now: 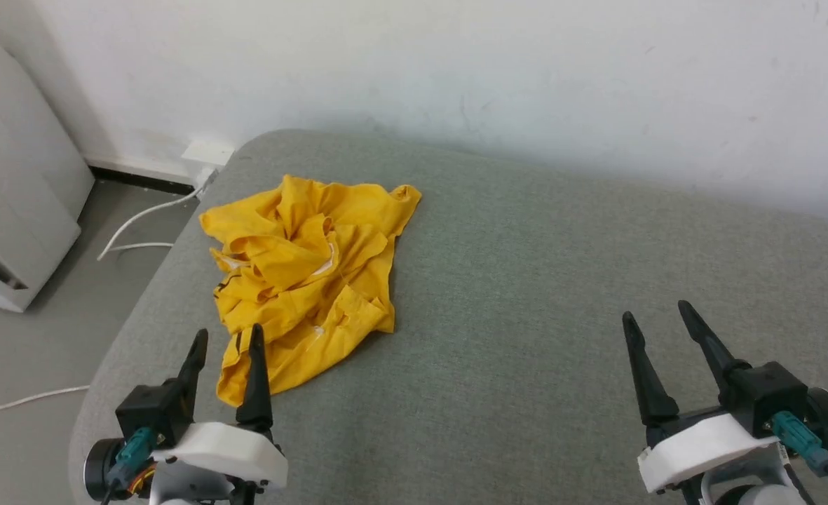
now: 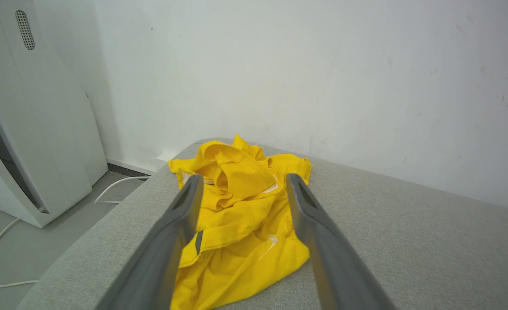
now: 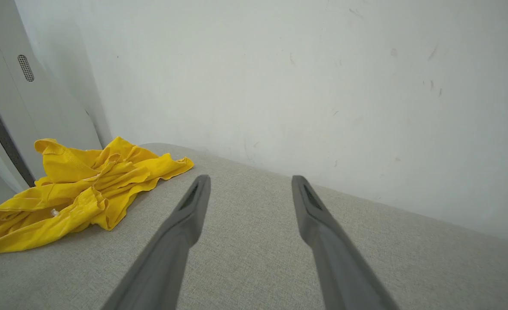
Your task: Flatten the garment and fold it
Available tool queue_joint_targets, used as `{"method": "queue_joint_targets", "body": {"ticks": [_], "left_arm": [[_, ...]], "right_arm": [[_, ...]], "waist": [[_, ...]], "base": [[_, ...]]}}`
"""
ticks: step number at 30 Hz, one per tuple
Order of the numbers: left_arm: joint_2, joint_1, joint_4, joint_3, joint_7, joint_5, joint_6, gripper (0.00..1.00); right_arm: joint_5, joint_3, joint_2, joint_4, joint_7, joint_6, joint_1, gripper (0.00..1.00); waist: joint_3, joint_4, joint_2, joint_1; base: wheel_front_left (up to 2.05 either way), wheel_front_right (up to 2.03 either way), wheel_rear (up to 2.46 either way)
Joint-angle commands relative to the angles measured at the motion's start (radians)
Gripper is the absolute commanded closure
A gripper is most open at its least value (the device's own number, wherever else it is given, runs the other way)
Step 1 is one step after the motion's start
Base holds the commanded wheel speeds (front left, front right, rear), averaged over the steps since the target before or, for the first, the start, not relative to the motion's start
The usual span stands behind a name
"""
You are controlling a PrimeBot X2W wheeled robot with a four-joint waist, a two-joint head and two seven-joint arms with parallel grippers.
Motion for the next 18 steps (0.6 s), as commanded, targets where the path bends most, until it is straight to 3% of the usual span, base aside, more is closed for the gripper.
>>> {"method": "queue_joint_targets", "body": {"ticks": [1, 12, 18], "left_arm": [[-0.001, -0.005, 0.008, -0.004, -0.010, -0.011, 0.000, 0.00], [-0.002, -0.144, 0.042, -0.036, -0.033, -0.022, -0.015, 0.00], [0.003, -0.297, 0.146, -0.040, -0.045, -0.009, -0.042, 0.00]], "right_arm": [[0.009, 0.003, 0.002, -0.003, -0.012, -0.001, 0.005, 0.00], [-0.005, 0.022, 0.002, -0.022, -0.011, -0.001, -0.016, 0.00], [-0.005, 0.037, -0.002, -0.033, -0.009, -0.001, -0.037, 0.00]], "waist": [[0.007, 0.011, -0.0001, 0.0000], [0.073, 0.017, -0.0001, 0.0000], [0.122, -0.008, -0.0001, 0.0000]], "base": [[0.00, 0.00, 0.00], [0.00, 0.00, 0.00], [0.00, 0.00, 0.00]]}}
